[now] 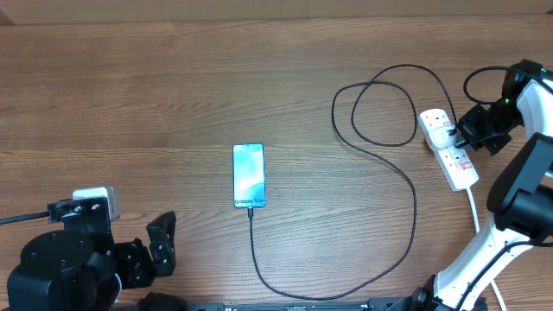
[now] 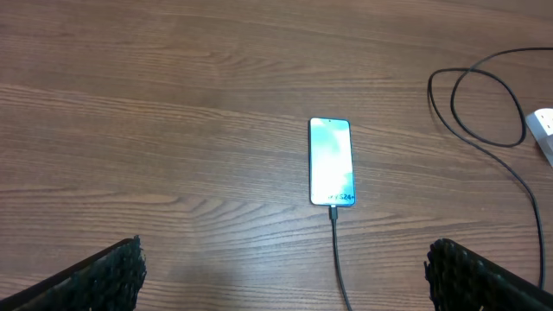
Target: Plug charger to phone and switch on socket
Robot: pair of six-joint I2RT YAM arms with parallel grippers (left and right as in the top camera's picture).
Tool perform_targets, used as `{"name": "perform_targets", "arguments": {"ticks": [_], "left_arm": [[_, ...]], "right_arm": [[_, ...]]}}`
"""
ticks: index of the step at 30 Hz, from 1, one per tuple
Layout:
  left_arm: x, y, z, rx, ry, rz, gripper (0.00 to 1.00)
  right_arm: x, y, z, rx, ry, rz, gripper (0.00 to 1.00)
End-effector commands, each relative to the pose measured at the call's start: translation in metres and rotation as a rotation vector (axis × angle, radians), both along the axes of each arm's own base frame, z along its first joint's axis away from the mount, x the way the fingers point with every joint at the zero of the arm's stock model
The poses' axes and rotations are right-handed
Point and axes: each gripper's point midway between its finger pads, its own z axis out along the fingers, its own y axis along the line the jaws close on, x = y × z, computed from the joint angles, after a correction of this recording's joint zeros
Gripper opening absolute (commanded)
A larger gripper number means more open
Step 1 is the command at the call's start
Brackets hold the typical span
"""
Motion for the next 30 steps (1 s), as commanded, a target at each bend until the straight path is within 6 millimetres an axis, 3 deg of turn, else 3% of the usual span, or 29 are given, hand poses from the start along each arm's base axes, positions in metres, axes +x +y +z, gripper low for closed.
{"name": "perform_targets", "arguments": {"ticks": [1, 15, 24, 30], "left_arm": [[0.001, 0.002, -0.001, 0.024, -0.001, -0.005, 1.0], [0.001, 0.002, -0.001, 0.024, -0.001, -0.005, 1.0], [0.001, 0.002, -0.001, 0.024, -0.001, -0.005, 1.0], [0.001, 0.002, -0.001, 0.024, -0.001, -0.005, 1.0]], "right_arm": [[0.007, 0.0, -0.002, 0.009, -0.028, 0.019, 0.04], [0.008, 0.0, -0.005, 0.011, -0.029, 0.018, 0.04], [-0.005, 0.007, -0.033, 0.048, 0.053, 0.018, 0.04], [-0.009, 0.007, -0.033, 0.051, 0.069, 0.015, 0.04]]}}
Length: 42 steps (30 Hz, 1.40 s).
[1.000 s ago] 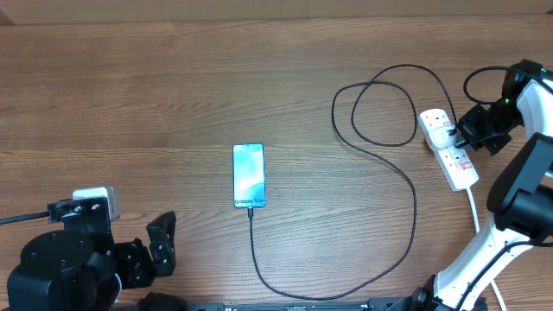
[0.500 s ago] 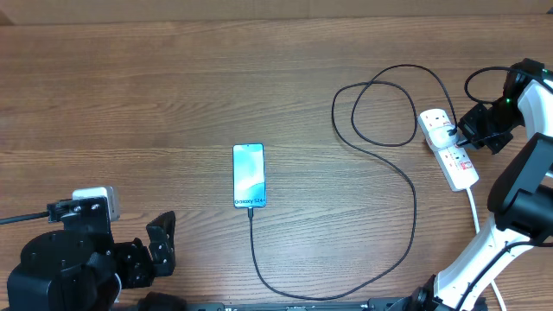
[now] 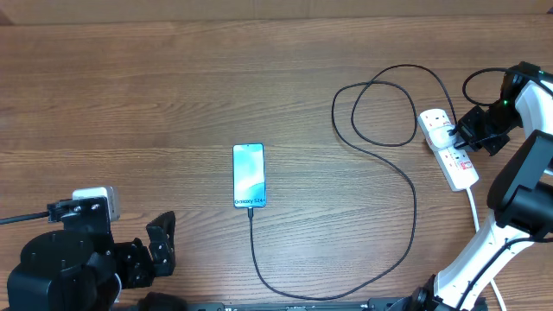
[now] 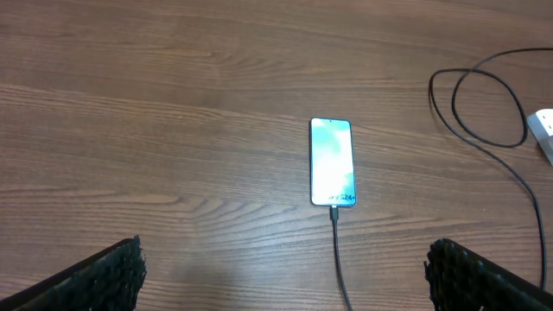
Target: Plug charger to phone and switch on socket
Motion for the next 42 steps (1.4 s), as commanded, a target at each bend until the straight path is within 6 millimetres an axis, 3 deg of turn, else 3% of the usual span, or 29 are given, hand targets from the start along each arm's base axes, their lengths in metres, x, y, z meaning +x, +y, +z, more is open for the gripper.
{"name": "perform_targets", "arguments": {"ticks": [1, 4, 8, 15, 21, 22, 23, 26, 31, 34, 36, 39, 42], "left_arm": [[0.001, 0.001, -0.001, 0.022, -0.001, -0.007, 1.0], [0.001, 0.001, -0.001, 0.022, -0.001, -0.007, 1.0], [0.001, 0.001, -0.001, 0.022, -0.001, -0.007, 1.0], [0.0, 0.001, 0.0, 0.021, -0.004, -0.007, 1.0], [-0.009, 0.004, 0.004, 0.011, -0.044, -0.007, 1.0], [-0.013, 0.005, 0.007, 0.006, -0.064, -0.007, 1.0], [-0.015, 0.005, 0.007, 0.004, -0.071, -0.007, 1.0], [-0.018, 0.006, 0.008, 0.002, -0.08, -0.006, 1.0], [-0.018, 0.006, 0.008, 0.002, -0.081, -0.006, 1.0], [-0.019, 0.007, 0.009, 0.0, -0.087, -0.005, 1.0], [-0.022, 0.009, 0.01, -0.003, -0.102, 0.011, 0.99], [-0.032, 0.018, 0.014, -0.008, -0.14, 0.074, 1.0], [-0.046, 0.028, 0.019, -0.011, -0.198, 0.158, 1.0]], "right_arm": [[-0.013, 0.01, -0.018, 0.048, 0.068, 0.001, 0.04], [-0.018, 0.002, -0.003, 0.016, 0.074, -0.004, 0.04], [-0.015, -0.012, 0.042, -0.093, -0.008, -0.005, 0.04], [-0.01, -0.016, 0.174, -0.259, -0.365, -0.098, 0.04], [-0.01, 0.033, 0.328, -0.208, -0.941, -0.043, 0.04], [-0.015, 0.052, 0.384, -0.165, -1.148, -0.038, 0.04], [-0.021, 0.062, 0.414, -0.14, -1.256, -0.041, 0.04], [-0.052, 0.086, 0.499, -0.092, -1.553, -0.059, 0.04], [-0.111, 0.114, 0.593, -0.162, -1.915, 0.016, 0.04], [-0.143, 0.13, 0.619, -0.21, -2.033, 0.064, 0.04], [-0.156, 0.14, 0.62, -0.259, -2.048, 0.139, 0.04], [-0.162, 0.156, 0.606, -0.31, -2.009, 0.288, 0.05], [-0.155, 0.162, 0.579, -0.298, -1.906, 0.35, 0.05]]}}
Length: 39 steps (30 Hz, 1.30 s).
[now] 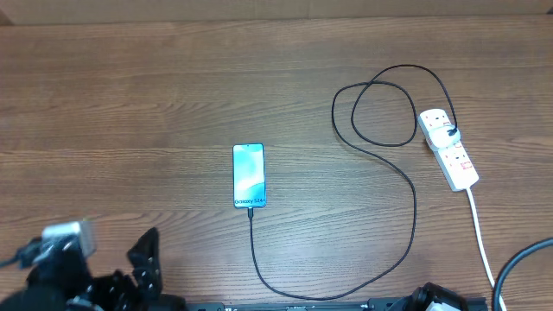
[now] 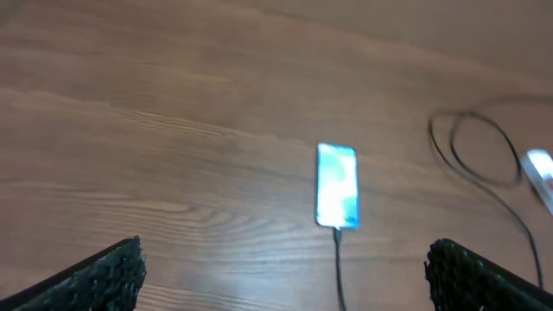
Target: Plug charger to phone and switch on socket
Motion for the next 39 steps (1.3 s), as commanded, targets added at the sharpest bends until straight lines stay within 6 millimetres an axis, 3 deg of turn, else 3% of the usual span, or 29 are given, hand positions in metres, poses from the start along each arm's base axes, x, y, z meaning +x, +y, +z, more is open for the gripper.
{"name": "perform_targets", "arguments": {"ticks": [1, 3, 11, 15, 19, 24, 30, 39], "left_arm": [[-0.023, 0.014, 0.007, 0.011, -0.093, 0.095, 1.0], [-0.036, 0.017, 0.011, 0.008, -0.144, 0.135, 1.0], [-0.091, 0.02, 0.014, 0.007, -0.343, 0.231, 1.0], [-0.116, 0.018, 0.004, 0.01, -0.395, 0.255, 1.0], [-0.143, 0.016, -0.026, 0.01, -0.376, 0.255, 1.0], [-0.158, 0.014, -0.033, 0.008, -0.434, 0.255, 0.99], [-0.16, 0.014, -0.032, 0.008, -0.441, 0.255, 1.0], [-0.16, 0.014, -0.032, 0.008, -0.441, 0.255, 1.0]], "right_arm": [[0.014, 0.011, -0.031, -0.119, 0.099, 0.05, 0.05], [0.017, 0.015, -0.045, -0.121, 0.151, 0.058, 0.04], [0.004, 0.03, -0.047, -0.11, 0.144, 0.094, 0.04], [-0.008, 0.038, -0.044, -0.143, 0.116, 0.114, 0.04], [-0.031, 0.042, -0.036, -0.219, 0.051, 0.086, 0.05], [-0.066, 0.047, -0.028, -0.233, -0.019, 0.077, 0.05], [-0.105, 0.053, -0.022, -0.249, -0.093, 0.065, 0.04], [-0.143, 0.059, -0.018, -0.263, -0.169, 0.054, 0.05]]}}
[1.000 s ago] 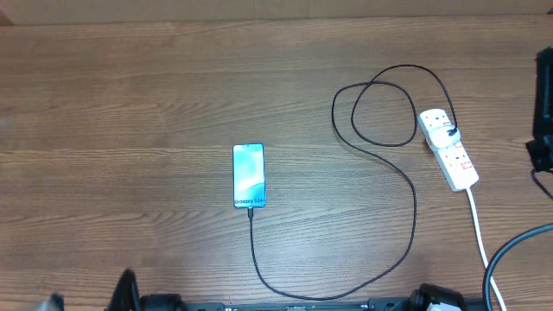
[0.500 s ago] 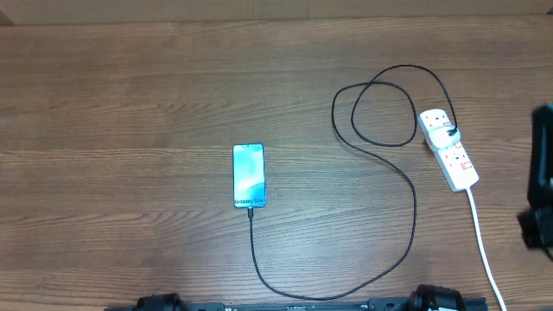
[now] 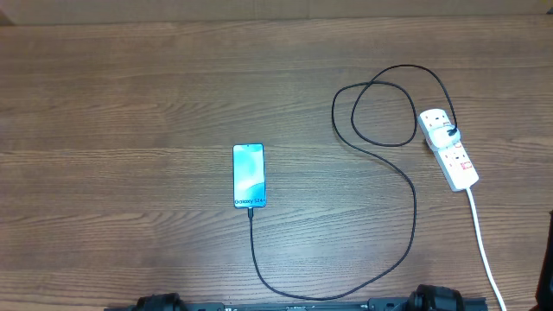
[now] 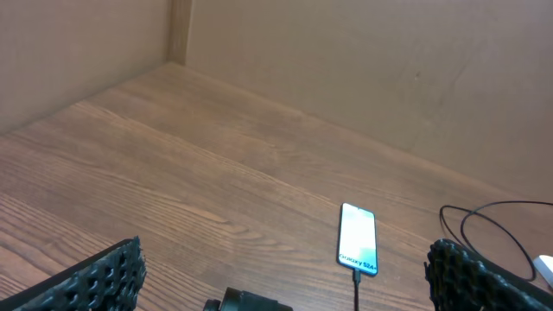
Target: Plug charger to phone and switch on socket
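The phone (image 3: 249,176) lies face up mid-table with its screen lit. A black charger cable (image 3: 413,216) is plugged into its near end, loops across the table and ends at a plug in the white power strip (image 3: 448,149) at the right. In the left wrist view the phone (image 4: 359,238) sits ahead, with the cable end (image 4: 357,278) in it. My left gripper (image 4: 285,278) is open wide and holds nothing, its fingers (image 4: 91,281) far short of the phone. My right gripper is out of view.
A brown wall (image 4: 363,60) rises behind the wooden table (image 3: 130,104). The strip's white lead (image 3: 480,238) runs to the front right edge. A dark arm part (image 4: 252,302) shows low in the left wrist view.
My left arm was at the front left corner of the overhead view and is now out of it. Its wrist camera now sees the phone from farther back, with the back wall in view.
At first my right gripper was at the power strip and my left arm rested open at the front left. A second later nothing had changed. Then the right arm was gone from the strip and the left arm sat lower. Now both arms are off the table.
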Robot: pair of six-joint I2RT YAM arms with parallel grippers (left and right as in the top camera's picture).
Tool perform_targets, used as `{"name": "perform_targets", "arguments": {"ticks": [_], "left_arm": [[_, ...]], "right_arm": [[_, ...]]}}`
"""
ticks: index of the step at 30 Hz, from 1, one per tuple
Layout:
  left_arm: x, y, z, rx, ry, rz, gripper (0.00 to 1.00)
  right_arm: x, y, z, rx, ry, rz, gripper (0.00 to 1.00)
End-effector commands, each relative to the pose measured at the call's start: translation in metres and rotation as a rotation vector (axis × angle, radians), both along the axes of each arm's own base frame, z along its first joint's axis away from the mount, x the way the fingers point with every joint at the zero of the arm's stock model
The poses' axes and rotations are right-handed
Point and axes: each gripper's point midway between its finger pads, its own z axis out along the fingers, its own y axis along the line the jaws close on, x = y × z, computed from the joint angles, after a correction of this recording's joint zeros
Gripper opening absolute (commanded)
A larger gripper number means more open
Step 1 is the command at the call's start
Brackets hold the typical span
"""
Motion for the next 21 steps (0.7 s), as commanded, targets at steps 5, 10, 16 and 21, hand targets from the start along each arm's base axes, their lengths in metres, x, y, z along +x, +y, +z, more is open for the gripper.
{"name": "perform_targets", "arguments": {"ticks": [5, 10, 16, 21], "left_arm": [[-0.005, 0.001, 0.0, 0.02, -0.019, 0.016, 1.0], [-0.005, 0.002, 0.0, 0.02, -0.019, 0.009, 0.99], [-0.004, 0.004, 0.0, 0.019, -0.019, -0.04, 1.0], [-0.003, 0.005, 0.0, 0.019, -0.019, -0.049, 0.99]], "right_arm": [[-0.041, 0.004, 0.002, -0.012, -0.086, -0.014, 0.06], [-0.079, 0.008, 0.001, -0.015, -0.165, -0.027, 0.06], [-0.116, 0.011, -0.002, -0.041, -0.244, -0.002, 0.06], [-0.135, 0.012, -0.005, -0.04, -0.281, 0.009, 0.08]]}}
